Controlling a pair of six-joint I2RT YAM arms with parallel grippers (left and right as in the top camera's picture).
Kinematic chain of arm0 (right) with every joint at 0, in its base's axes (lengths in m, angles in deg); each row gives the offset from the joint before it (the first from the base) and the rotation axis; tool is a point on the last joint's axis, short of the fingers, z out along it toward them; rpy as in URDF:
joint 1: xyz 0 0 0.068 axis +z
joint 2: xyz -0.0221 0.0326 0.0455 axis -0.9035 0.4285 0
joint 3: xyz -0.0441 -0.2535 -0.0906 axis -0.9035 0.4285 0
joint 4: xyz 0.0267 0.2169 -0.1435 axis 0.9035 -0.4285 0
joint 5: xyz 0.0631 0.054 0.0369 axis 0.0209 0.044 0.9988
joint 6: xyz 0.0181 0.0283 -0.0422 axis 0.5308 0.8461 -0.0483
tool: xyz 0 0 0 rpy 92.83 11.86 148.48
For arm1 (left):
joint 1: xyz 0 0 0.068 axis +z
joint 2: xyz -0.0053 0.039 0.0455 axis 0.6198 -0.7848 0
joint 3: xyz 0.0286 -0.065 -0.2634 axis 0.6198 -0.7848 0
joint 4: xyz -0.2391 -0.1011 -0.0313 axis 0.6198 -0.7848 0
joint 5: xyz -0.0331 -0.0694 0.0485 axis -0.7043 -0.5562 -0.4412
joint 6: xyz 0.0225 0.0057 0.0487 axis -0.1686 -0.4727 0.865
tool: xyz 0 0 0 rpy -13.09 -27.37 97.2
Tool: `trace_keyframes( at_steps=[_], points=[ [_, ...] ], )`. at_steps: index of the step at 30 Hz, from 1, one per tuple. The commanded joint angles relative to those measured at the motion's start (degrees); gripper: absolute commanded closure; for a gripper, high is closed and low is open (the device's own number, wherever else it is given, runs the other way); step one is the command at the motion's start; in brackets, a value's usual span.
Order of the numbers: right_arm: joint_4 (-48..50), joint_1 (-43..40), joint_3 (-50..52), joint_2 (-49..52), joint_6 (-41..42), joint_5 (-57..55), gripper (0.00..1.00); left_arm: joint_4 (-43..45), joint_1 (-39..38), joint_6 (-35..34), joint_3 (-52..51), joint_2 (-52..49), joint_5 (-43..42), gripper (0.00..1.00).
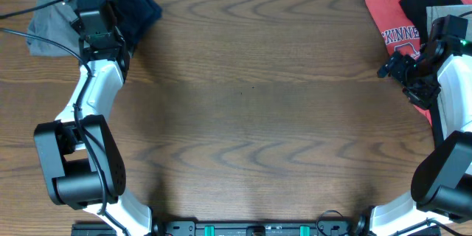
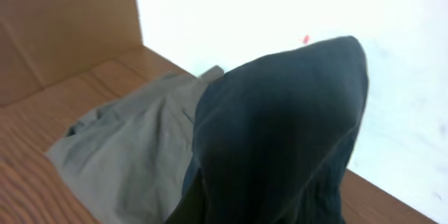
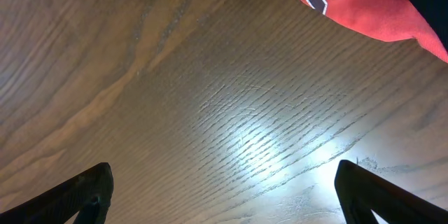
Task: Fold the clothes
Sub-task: 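Drag the navy shorts onto the grey pants with the left gripper, then press the shorts flat on the grey pants and release with the left gripper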
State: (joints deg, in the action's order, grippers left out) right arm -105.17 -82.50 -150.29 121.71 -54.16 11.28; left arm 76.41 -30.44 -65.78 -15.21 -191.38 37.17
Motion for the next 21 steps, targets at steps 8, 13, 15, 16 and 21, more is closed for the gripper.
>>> trace_keyframes(
  at_steps=[8, 13, 15, 16, 21],
  points=[
    [-0.09, 0.20, -0.42, 0.24, -0.59, 0.15, 0.01, -2.91, 2.23, -4.90, 1.05, -3.19, 3.61, 0.94],
    [-0.07, 0.26, -0.42, 0.24, -0.59, 0.15, 0.01, -2.84, 3.48, -4.87, 1.07, -5.88, 3.65, 0.94],
    [-0.09, 0.24, -0.42, 0.24, -0.59, 0.15, 0.01, -2.84, 4.28, -4.87, 1.07, -6.67, 3.65, 0.94],
    [-0.07, 0.26, -0.42, 0.24, -0.59, 0.15, 0.01, -2.86, 4.72, -4.87, 1.07, -6.91, 3.67, 0.94],
    [-0.09, 0.26, -0.42, 0.24, -0.59, 0.15, 0.01, -3.80, 7.52, -4.90, 1.07, -7.91, 4.39, 0.93]
  ],
)
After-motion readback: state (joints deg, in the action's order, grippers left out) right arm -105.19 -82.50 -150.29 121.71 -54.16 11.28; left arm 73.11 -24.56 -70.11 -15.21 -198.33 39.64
